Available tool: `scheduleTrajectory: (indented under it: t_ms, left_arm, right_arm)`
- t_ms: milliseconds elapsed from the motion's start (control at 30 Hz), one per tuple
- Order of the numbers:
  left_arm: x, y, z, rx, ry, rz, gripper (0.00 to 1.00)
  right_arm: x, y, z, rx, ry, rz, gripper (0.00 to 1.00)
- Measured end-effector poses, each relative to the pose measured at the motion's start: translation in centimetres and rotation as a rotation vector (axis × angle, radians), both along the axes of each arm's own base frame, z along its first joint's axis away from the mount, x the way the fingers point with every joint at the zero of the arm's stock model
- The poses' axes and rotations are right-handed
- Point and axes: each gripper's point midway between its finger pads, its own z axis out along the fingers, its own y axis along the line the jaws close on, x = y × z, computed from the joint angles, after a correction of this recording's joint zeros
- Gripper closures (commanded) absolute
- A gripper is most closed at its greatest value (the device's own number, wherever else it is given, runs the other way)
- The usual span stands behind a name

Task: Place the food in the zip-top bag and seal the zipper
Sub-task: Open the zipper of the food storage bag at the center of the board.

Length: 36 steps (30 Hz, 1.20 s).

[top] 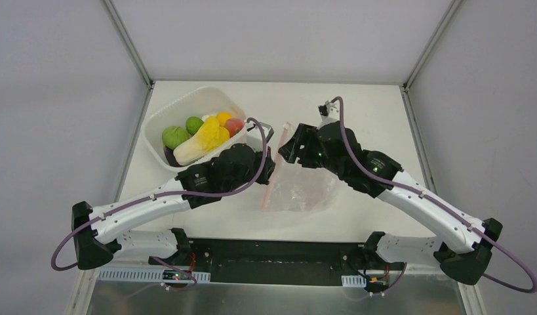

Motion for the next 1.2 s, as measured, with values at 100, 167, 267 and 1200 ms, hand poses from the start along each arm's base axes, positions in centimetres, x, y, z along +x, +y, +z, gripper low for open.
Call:
scheduleTrajectory:
  t_ms: [100, 167, 267, 1200]
  left_arm:
    - [0.0, 0.0, 0.1, 0.004, -0.008, 0.007, 1.0]
    - [-0.1, -0.1, 0.3, 0.006, -0.013, 0.002, 1.0]
    - [0.0, -0.1, 0.8, 0.003, -0.025, -0.001, 1.0]
    - [0.1, -0.2, 1.1, -0.001, -0.038, 0.008, 1.0]
  right_arm:
    - [-0.1, 0.6, 0.4, -0.002, -0.004, 0.007, 0.37]
    - [-0.2, 1.0, 0.0, -0.018, 0.005, 0.012, 0.42]
    - [-0.2, 1.5, -1.2, -0.051, 0.028, 0.013, 0.48]
    - [-1.0, 0.6, -3.0, -0.075, 0.045, 0.015, 0.81]
